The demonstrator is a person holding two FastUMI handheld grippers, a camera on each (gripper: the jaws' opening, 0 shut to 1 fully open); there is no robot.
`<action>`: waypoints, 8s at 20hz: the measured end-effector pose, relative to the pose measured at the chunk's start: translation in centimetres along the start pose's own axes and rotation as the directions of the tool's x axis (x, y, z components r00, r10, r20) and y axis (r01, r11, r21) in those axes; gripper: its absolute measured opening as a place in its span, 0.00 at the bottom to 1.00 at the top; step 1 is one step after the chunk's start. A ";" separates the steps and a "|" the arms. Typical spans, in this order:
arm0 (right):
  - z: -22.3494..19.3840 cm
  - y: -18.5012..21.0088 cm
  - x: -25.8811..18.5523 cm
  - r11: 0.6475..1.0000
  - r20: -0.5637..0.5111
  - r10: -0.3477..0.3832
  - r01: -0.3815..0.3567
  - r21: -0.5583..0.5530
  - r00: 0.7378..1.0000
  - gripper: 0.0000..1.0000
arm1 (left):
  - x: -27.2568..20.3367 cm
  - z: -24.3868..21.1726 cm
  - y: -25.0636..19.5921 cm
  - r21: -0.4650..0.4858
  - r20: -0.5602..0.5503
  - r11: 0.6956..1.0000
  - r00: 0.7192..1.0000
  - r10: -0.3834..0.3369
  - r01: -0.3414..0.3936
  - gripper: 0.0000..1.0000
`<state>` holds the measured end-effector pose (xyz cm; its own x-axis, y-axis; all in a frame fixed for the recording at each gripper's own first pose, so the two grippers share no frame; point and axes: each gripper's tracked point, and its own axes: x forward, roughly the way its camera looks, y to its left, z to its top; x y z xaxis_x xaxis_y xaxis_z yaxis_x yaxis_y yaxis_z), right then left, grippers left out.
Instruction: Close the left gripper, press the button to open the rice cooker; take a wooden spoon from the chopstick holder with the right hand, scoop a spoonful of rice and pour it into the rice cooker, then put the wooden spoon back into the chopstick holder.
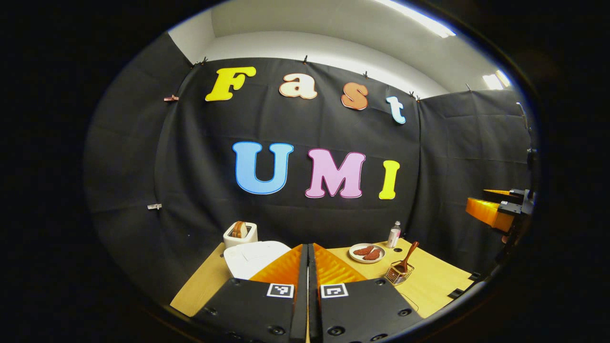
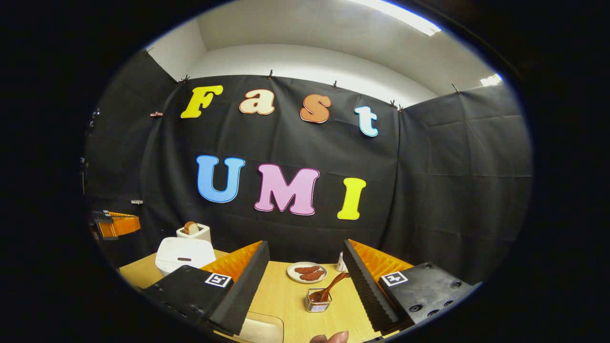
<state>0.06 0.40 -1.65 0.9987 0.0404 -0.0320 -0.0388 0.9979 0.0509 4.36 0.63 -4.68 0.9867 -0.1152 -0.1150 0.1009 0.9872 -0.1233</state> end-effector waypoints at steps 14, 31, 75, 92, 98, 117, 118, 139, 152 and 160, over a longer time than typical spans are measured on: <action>-2.0 -3.3 0.8 0.996 -0.039 -0.083 0.083 -0.025 0.996 0.98 | 13.9 -11.0 5.9 -0.148 -0.324 0.986 0.937 -0.127 0.083 0.06; -4.0 -7.7 0.9 0.985 -0.076 -0.170 0.166 -0.056 0.983 0.98 | 17.4 -18.4 6.7 -0.159 -0.522 0.987 0.845 -0.114 0.035 0.07; -24.3 -9.4 14.1 0.964 -0.361 0.148 -0.052 0.262 0.921 0.98 | 0.7 -2.7 -2.8 -0.044 -0.035 0.974 0.975 0.220 -0.222 0.95; -37.3 -7.7 23.7 0.905 -0.467 0.272 -0.060 0.420 0.841 0.36 | 0.0 -6.6 -5.3 -0.060 -0.091 0.947 0.946 0.310 -0.316 0.95; -35.6 -7.7 23.6 0.903 -0.389 0.282 -0.105 0.417 0.877 0.14 | -0.3 -6.6 -5.7 -0.042 -0.092 0.947 0.945 0.315 -0.319 0.95; -18.5 -6.0 17.0 0.885 -0.186 0.294 -0.193 0.425 0.937 0.06 | -3.6 -5.6 -2.9 -0.037 -0.078 0.953 0.951 0.298 -0.302 0.95; -17.0 -5.1 16.0 0.879 -0.170 0.307 -0.210 0.428 0.936 0.06 | -3.7 -5.5 -2.9 -0.038 -0.078 0.955 0.954 0.290 -0.294 0.95; -29.6 10.7 -0.2 0.946 -0.487 0.302 -0.320 0.049 0.819 0.07 | -4.5 -5.4 0.3 0.000 -0.082 0.989 0.985 0.150 -0.150 0.95; -32.7 13.6 -0.4 0.878 -0.535 0.328 -0.043 0.476 0.779 0.06 | -4.6 -5.9 1.2 -0.006 -0.091 0.988 0.984 0.155 -0.157 0.95; -30.7 11.1 0.5 0.717 -0.482 0.346 0.104 0.689 0.805 0.06 | -4.7 -5.6 0.9 0.000 -0.088 0.988 0.984 0.154 -0.155 0.95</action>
<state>-0.95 12.98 -31.76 0.7743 0.4017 -0.4889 0.1000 0.6853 0.7213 -0.88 1.41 -9.74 0.9754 0.0292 -0.2185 -0.0531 0.9931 -0.1043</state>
